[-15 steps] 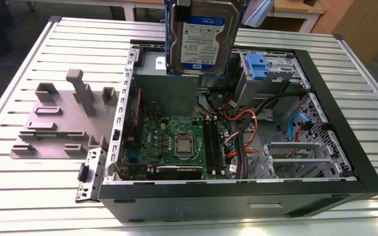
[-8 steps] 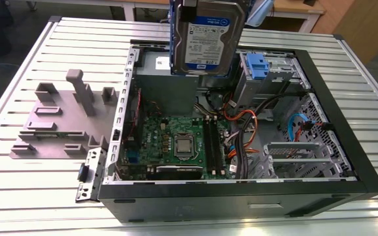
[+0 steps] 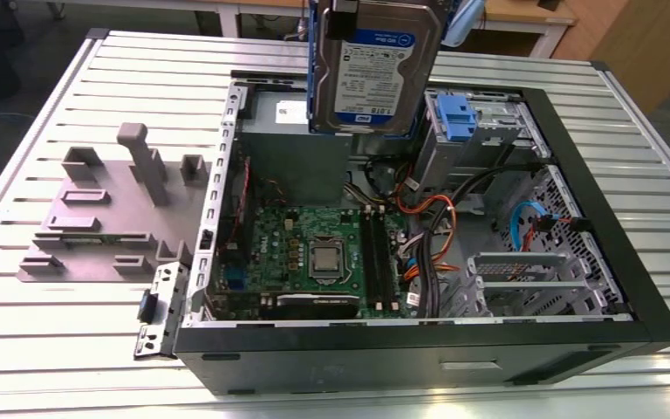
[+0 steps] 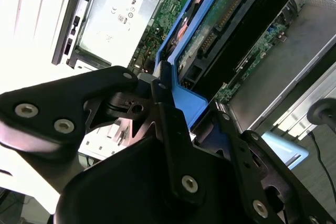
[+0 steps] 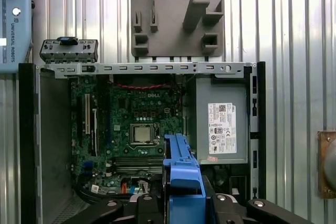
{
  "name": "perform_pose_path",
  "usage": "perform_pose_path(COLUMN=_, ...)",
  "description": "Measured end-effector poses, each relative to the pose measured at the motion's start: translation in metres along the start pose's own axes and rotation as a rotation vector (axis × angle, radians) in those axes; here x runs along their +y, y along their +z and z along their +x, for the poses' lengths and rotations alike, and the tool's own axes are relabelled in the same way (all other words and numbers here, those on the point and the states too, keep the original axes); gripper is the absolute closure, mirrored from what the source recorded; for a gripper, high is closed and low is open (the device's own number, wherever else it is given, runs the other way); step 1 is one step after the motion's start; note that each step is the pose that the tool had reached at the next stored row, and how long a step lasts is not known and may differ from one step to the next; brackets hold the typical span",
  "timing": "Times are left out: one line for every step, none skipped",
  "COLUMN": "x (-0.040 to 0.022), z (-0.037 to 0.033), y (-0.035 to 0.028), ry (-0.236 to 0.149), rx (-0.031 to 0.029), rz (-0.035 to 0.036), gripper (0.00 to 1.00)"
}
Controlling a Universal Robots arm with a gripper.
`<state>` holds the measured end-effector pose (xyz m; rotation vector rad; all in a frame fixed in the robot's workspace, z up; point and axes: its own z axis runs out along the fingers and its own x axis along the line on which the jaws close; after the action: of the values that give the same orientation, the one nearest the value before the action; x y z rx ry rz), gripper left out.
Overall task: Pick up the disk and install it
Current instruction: 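Insert the disk into the insertion slot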
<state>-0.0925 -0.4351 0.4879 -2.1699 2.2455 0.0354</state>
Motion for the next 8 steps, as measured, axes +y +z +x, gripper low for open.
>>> perform_pose_path(x=0.0, z=0.0, y=0.0, ry=0.0, rx=-0.0001, rz=0.0, gripper=0.63)
perform_pose_path(x=0.0, z=0.0, y=0.0, ry=0.0, rx=0.0, rz=0.0, gripper=0.63)
perform_pose_path(x=0.0, z=0.0, y=0.0, ry=0.0, rx=0.0, rz=0.0, gripper=0.63)
perform_pose_path(x=0.0, z=0.0, y=0.0, ry=0.0, rx=0.0, rz=0.0, gripper=0.63)
perform_pose_path(x=0.0, z=0.0, y=0.0, ry=0.0, rx=0.0, rz=0.0, gripper=0.63)
perform_pose_path(x=0.0, z=0.0, y=0.0, ry=0.0, rx=0.0, rz=0.0, gripper=0.63)
perform_pose_path(x=-0.0001, z=0.0, y=0.0, ry=0.0, rx=0.0, rz=0.0, gripper=0.63)
perform_pose_path(x=-0.0001, z=0.0, y=0.0, ry=0.0, rx=-0.0001, rz=0.0, gripper=0.63)
